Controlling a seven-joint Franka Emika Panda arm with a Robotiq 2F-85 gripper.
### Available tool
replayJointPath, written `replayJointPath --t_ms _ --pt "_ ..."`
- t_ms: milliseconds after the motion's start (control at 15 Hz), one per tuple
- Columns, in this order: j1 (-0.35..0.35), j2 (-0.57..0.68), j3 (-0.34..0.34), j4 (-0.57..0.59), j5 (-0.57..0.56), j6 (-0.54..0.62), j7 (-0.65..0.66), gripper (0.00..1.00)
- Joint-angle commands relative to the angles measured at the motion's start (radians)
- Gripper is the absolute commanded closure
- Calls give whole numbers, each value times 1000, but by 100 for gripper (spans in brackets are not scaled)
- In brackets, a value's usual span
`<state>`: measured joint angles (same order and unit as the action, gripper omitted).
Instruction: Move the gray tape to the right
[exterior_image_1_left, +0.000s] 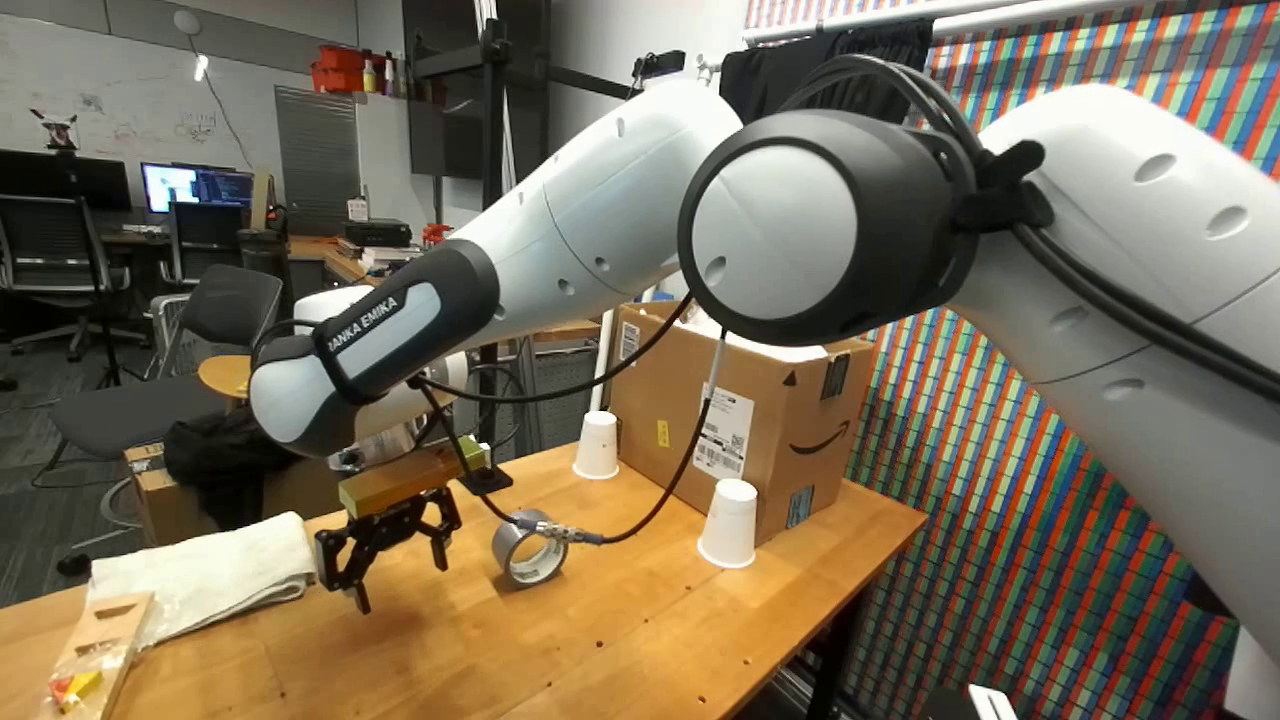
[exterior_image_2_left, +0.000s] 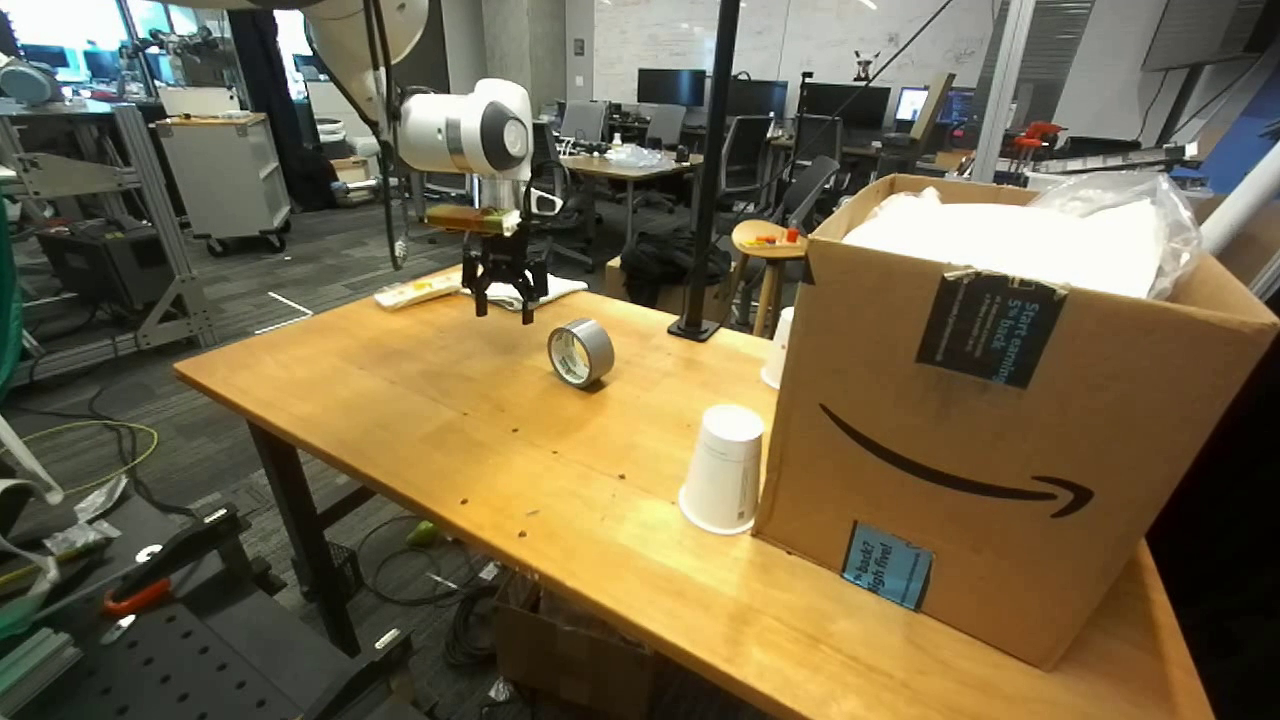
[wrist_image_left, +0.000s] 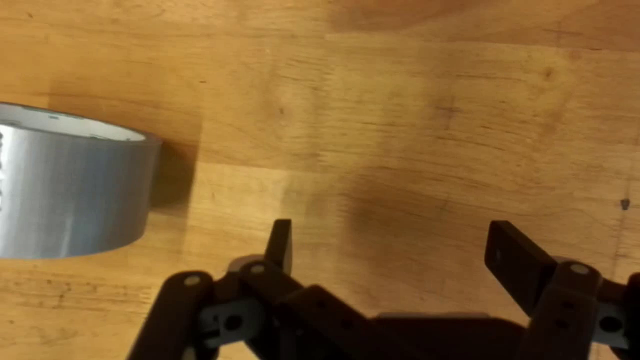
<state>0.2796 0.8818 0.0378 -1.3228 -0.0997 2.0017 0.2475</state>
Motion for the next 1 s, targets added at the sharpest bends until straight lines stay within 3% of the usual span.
replayJointPath --t_ms 0,933 --pt "-25 -97 -17 -140 0 51 14 0" --pt "-123 -232 -38 -406 -1 150 -10 0"
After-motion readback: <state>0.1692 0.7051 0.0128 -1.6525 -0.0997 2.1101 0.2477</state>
